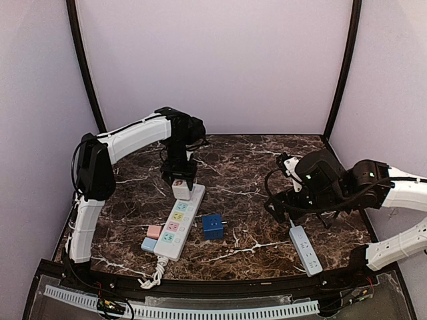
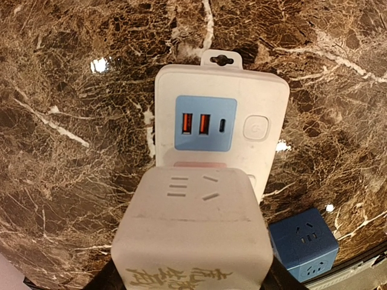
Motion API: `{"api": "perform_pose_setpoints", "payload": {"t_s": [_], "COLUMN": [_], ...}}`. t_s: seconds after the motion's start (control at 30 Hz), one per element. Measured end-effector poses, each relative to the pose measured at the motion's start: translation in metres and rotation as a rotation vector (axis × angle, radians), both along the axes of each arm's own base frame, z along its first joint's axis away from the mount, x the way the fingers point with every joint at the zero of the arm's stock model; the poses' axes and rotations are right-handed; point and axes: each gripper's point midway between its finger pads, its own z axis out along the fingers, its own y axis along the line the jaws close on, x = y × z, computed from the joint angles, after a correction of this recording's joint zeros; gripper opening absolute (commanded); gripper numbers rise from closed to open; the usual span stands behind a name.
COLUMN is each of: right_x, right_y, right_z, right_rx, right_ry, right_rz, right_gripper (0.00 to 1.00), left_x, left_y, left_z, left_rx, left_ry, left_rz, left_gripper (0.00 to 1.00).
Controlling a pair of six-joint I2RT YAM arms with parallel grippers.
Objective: Insert the plug
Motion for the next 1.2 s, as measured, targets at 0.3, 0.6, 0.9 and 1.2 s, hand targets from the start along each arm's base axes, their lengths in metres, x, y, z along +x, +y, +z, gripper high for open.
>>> {"api": "perform_pose_setpoints", "payload": {"t_s": [0.3,0.6,0.9,1.2], "right_x": [0.0,-0.0004,-0.0002,-0.0007], "right_y": [0.0,0.0003,0.0009,-0.0003], "right_z": [0.0,-0.0001,-0.0023,-0.0062], "right_rx": [0.0,0.001,-0.005,-0.014], "right_ry": [0.0,0.002,0.005,0.01], "right_rz": [0.0,0.002,0.002,0.002], "right_gripper": [0.99,0.99,0.98,0.99], "left_x": [0.0025,0.0026,0.0018,0.0005], "left_y": [-0.0035,-0.0026,-0.0021,-0.0013], "left_z": [-0.0002,-0.0028,-0.0055,-0.0075], "left_rx": [-0.005,0.004,0.007,0.003], "left_ry": [0.006,0.009,0.014,0.011], "left_rz": [0.018,0.017,0.013,0.011], "left_gripper": [0.01,0.01,0.01,0.01]}}
